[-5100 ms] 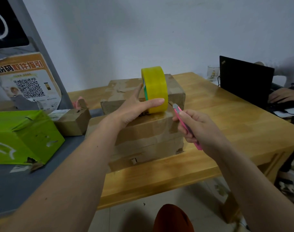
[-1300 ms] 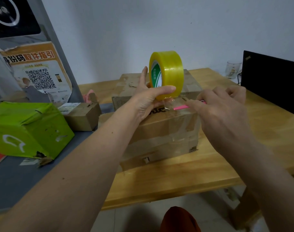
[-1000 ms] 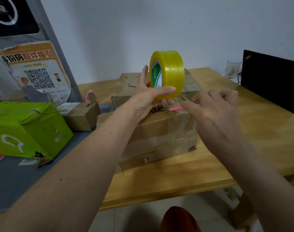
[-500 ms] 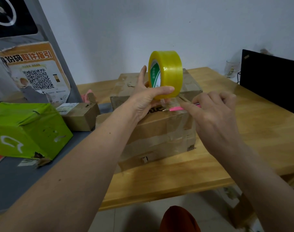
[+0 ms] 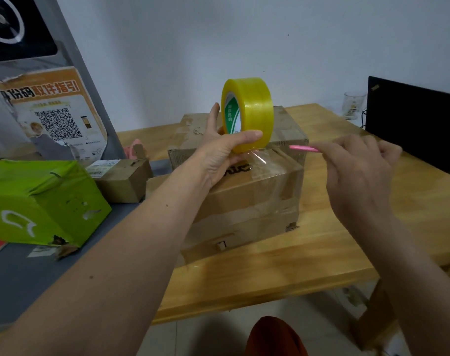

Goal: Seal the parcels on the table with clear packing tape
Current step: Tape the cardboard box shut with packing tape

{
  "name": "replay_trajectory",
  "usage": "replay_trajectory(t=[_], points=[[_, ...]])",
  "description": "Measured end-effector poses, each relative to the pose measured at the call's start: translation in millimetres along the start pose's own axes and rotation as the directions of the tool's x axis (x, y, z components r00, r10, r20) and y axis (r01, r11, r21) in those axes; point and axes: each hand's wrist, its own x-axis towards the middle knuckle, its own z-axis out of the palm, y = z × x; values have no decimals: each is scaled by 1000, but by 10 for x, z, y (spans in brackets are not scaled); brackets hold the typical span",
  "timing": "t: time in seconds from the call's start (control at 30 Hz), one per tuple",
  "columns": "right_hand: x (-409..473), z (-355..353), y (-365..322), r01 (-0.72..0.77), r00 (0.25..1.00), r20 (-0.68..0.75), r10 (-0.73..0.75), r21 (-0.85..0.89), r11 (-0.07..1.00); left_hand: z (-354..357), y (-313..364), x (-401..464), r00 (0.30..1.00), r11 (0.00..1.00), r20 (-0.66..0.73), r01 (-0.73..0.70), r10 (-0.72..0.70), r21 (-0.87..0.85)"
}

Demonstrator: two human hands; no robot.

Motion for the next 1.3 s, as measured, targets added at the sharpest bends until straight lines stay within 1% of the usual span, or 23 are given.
replay_trajectory(t=[0.07, 0.13, 0.23, 0.3, 0.37, 0.43, 0.47, 0.5, 0.53, 0.57, 0.6, 0.63, 0.67, 0.7, 0.73, 0.77, 0.8, 0.83, 0.9, 1.0, 1.17, 1.23, 1.3], points=[[-36, 19, 70, -134, 990, 50, 134, -16, 991, 10, 2, -9, 1000, 1000, -13, -6, 6, 5], [-83, 56, 125, -269, 946, 173, 275, -57, 961, 24, 6, -16, 1000, 1000, -27, -14, 14, 7], [-195, 243, 189, -431, 797, 408, 445, -133, 893, 21, 7, -9, 999, 1000, -47, -26, 27, 9], [-319, 405, 188, -480, 693, 526, 494, -175, 860, 11, 2, -6, 998, 999, -57, -29, 30, 14], [-436, 533, 169, -502, 612, 610, 503, -192, 843, 7, 1, -10, 997, 999, -66, -32, 34, 19], [-519, 608, 157, -490, 556, 672, 490, -212, 846, 9, 2, -14, 997, 999, -72, -36, 38, 21], [-546, 628, 145, -481, 543, 685, 486, -221, 848, 10, 3, -14, 997, 999, -73, -38, 40, 22], [-550, 621, 119, -476, 552, 679, 484, -220, 851, 7, 5, -10, 996, 999, -74, -39, 41, 22], [-533, 598, 88, -503, 591, 641, 490, -182, 845, 4, 5, -7, 996, 999, -74, -39, 41, 20], [-498, 562, 49, -537, 667, 560, 492, -96, 838, 1, 3, -4, 996, 999, -74, -38, 39, 17], [-452, 509, -6, -524, 779, 426, 460, 40, 851, -1, 2, -1, 997, 999, -73, -37, 38, 16], [-387, 434, -97, -433, 888, 260, 378, 202, 878, -2, -2, 1, 997, 999, -72, -35, 36, 16], [-330, 369, -200, -277, 961, 98, 259, 332, 902, -2, -3, 5, 997, 999, -71, -34, 35, 15], [-295, 328, -299, -102, 993, -18, 120, 412, 905, 3, -6, 9, 997, 999, -72, -33, 34, 13], [-285, 324, -397, 47, 997, -73, -15, 453, 890, 7, -10, 12, 997, 999, -74, -35, 36, 10], [-293, 342, -492, 137, 991, -73, -116, 467, 874, 9, -16, 16, 996, 999, -78, -40, 41, 8], [-319, 388, -561, 179, 983, -41, -180, 461, 869, 7, -17, 17, 995, 999, -83, -46, 47, 7], [-359, 435, -621, 187, 978, -1, -208, 437, 880, 2, -15, 18, 995, 999, -89, -50, 51, 6], [-452, 529, -654, 178, 976, 50, -210, 363, 915, 6, -13, 10, 993, 999, -101, -53, 54, 8], [-443, 570, -649, 174, 983, 7, -186, 316, 933, 5, -7, 13, 987, 997, -139, -77, 75, -6], [-382, 538, -636, 203, 978, -17, -207, 282, 938, -88, 26, 64, 964, 974, -248, -138, 90, -181], [-317, 513, -646, 189, 981, -17, -193, 296, 936, -82, 43, 37, 963, 973, -253, -144, 96, -181], [-252, 486, -684, 157, 984, 33, -172, 273, 949, -46, 61, -17, 962, 976, -250, -152, 110, -156]])
